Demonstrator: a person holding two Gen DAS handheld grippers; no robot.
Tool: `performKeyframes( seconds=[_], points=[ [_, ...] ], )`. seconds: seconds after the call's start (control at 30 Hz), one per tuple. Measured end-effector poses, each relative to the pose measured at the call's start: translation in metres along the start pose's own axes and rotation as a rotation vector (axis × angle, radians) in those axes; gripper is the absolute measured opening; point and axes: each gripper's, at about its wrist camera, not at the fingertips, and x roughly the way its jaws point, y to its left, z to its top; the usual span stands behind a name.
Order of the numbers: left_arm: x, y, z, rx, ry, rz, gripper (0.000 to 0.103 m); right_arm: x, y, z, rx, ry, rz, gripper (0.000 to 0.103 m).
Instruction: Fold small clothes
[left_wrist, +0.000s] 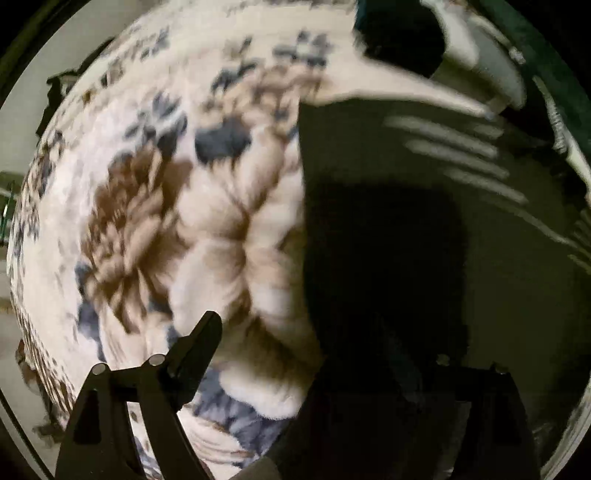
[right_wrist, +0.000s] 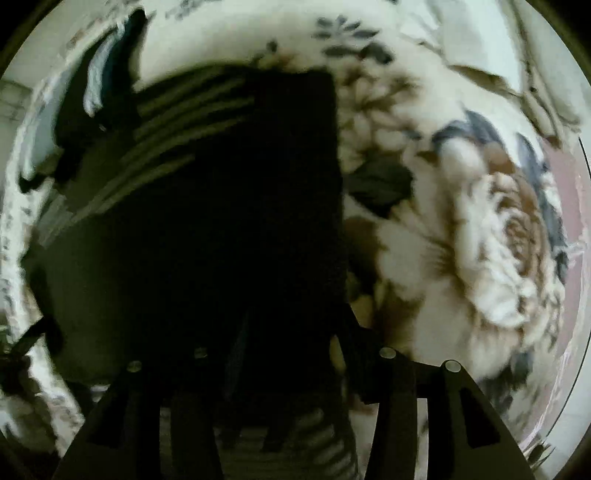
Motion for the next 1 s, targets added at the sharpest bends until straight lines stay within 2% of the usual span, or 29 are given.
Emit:
performKeyframes(
  seconds=[0.07,0.13,0.23,0.37,0.43,0.5,0.6,0.7,0.73,0.77,0.8,0.87,0.9,1.0],
  points=[
    [-0.019,-0.004,-0.005,0.019,-0.038,-0.01,0.087,-0.027,-0.013,-0.013,0.021,0.002,0.036,0.052],
    [-0.046,-0.016,-0.023,0.053,-0.076,-0.025,0.087,-0.048,-0.027,-0.029,0.025,0.007,0.067,0.062],
    [-0.075,-0.049,-0.064,0.136,-0.063,-0.059,0.087,-0.075,-0.056,-0.055,0.039,0.019,0.097,0.063],
    [-0.099,-0.116,-0.152,0.257,0.042,-0.161,0.086,-0.101,-0.091,-0.083,0.059,0.046,0.127,0.063],
    [-0.103,-0.165,-0.212,0.31,0.136,-0.224,0.086,-0.11,-0.11,-0.088,0.051,0.056,0.117,0.063],
    [-0.102,-0.203,-0.257,0.345,0.233,-0.273,0.086,-0.115,-0.134,-0.094,0.036,0.07,0.107,0.063],
    [-0.1,-0.259,-0.316,0.411,0.318,-0.31,0.084,-0.114,-0.158,-0.093,0.021,0.083,0.098,0.063],
    [-0.092,-0.303,-0.363,0.506,0.362,-0.313,0.082,-0.106,-0.18,-0.084,0.027,0.089,0.11,0.063],
    [-0.087,-0.314,-0.375,0.533,0.373,-0.31,0.077,-0.103,-0.187,-0.08,0.027,0.086,0.118,0.063],
    [-0.078,-0.325,-0.388,0.564,0.391,-0.297,0.058,-0.1,-0.188,-0.077,0.027,0.083,0.122,0.063],
    [-0.07,-0.332,-0.395,0.586,0.398,-0.269,0.032,-0.097,-0.189,-0.073,0.023,0.081,0.129,0.063],
    [-0.06,-0.338,-0.404,0.609,0.379,-0.219,0.018,-0.088,-0.19,-0.063,0.012,0.078,0.142,0.063],
    [-0.059,-0.334,-0.403,0.584,0.357,-0.225,0.008,-0.082,-0.189,-0.056,0.006,0.08,0.152,0.063],
    [-0.064,-0.319,-0.394,0.481,0.347,-0.264,0.006,-0.069,-0.18,-0.031,-0.004,0.07,0.195,0.063]
  ],
)
